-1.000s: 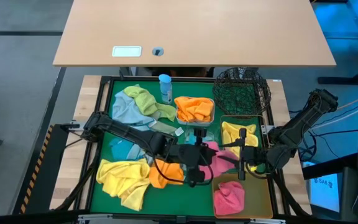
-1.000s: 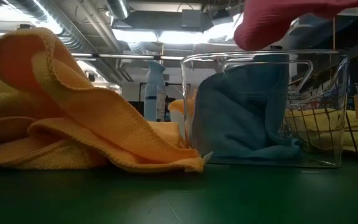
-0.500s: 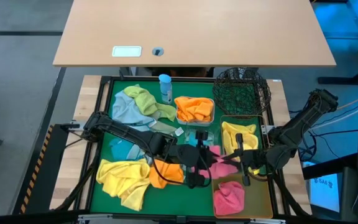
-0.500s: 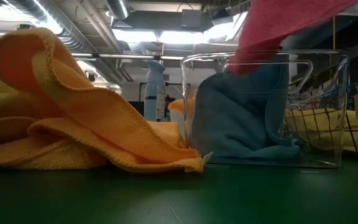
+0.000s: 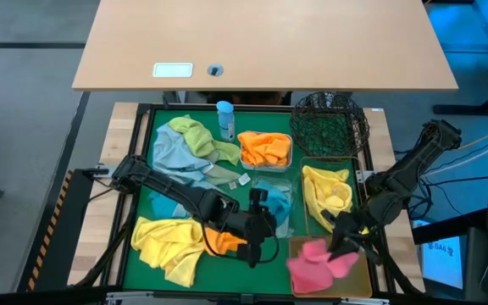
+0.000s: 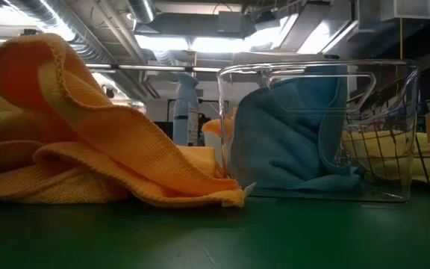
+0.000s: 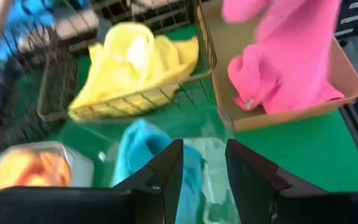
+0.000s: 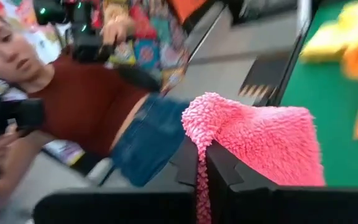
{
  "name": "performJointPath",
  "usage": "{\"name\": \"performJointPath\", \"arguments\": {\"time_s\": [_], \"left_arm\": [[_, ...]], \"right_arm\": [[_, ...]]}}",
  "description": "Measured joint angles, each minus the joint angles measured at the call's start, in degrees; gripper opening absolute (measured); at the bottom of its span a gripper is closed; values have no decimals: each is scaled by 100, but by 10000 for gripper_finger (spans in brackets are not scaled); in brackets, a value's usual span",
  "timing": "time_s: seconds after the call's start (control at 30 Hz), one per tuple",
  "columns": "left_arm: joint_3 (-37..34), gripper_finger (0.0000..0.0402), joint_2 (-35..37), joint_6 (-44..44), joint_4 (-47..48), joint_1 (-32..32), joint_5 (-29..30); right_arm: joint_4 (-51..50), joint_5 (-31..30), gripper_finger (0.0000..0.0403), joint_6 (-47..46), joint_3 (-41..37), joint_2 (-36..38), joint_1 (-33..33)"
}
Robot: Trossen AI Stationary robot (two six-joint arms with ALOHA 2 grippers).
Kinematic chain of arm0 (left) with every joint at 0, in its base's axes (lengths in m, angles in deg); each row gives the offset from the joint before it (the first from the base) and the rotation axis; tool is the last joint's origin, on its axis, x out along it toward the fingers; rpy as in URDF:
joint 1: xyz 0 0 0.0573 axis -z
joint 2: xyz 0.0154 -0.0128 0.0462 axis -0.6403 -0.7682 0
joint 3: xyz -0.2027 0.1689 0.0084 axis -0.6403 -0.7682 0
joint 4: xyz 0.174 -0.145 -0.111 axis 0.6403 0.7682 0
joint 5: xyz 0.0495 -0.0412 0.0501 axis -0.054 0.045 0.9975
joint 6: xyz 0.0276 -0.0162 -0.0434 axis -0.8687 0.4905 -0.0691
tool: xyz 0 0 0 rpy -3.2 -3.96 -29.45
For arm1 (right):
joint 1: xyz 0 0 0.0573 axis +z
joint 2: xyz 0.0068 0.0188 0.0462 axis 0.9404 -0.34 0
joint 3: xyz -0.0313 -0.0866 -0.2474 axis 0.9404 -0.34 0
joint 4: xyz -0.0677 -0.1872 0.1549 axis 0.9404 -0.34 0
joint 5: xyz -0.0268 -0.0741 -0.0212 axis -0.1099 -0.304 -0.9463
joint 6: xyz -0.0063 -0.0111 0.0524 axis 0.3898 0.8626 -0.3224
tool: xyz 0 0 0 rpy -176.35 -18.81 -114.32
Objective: Sort microfiber towel by color & place in baskets
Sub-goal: Put the pink towel into the orange bin
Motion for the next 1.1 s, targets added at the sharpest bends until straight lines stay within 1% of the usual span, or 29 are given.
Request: {"name": "performJointPath", "arguments": {"time_s": [0.07, 0.1, 0.3, 0.37, 0.43, 0.53, 0.63, 0.73, 0.8, 0.97, 1.1], "left_arm": [[0, 116, 0, 297, 164, 49, -52], [0, 116, 0, 416, 272, 69, -113], [0, 115, 0, 1117, 1049, 257, -493], [0, 115, 0, 1341, 1287, 315, -494], [0, 115, 0, 1506, 1436, 359, -493], [0, 115, 0, 1725, 1563, 424, -489], [0, 115, 0, 1774, 1562, 479, -491], [0, 115, 0, 1774, 1576, 513, -493], [0, 115, 0, 1796, 1654, 532, -580], [0, 115, 0, 2345, 2154, 570, -1251], [0, 115, 0, 2865, 2671, 689, -1421]], "right_arm": [[-259, 208, 5, -257, 0, 5, 0], [-458, 214, 6, -350, 0, 7, 0], [-2295, -18, 8, -954, 0, -88, 0], [-2633, 14, 7, -1251, 0, -190, 0], [-2734, 188, 7, -1469, 0, -303, 0], [-2736, 675, 13, -1717, 0, -494, 0], [-2740, 1223, 15, -1979, 0, -710, 0], [-2740, 1593, 15, -2122, 0, -894, 0], [-2740, 1611, 16, -2274, 0, -992, 0], [-2726, 1726, 16, -2438, 0, -1117, -2], [-2570, 1682, 17, -2431, 0, -1123, -4]]}}
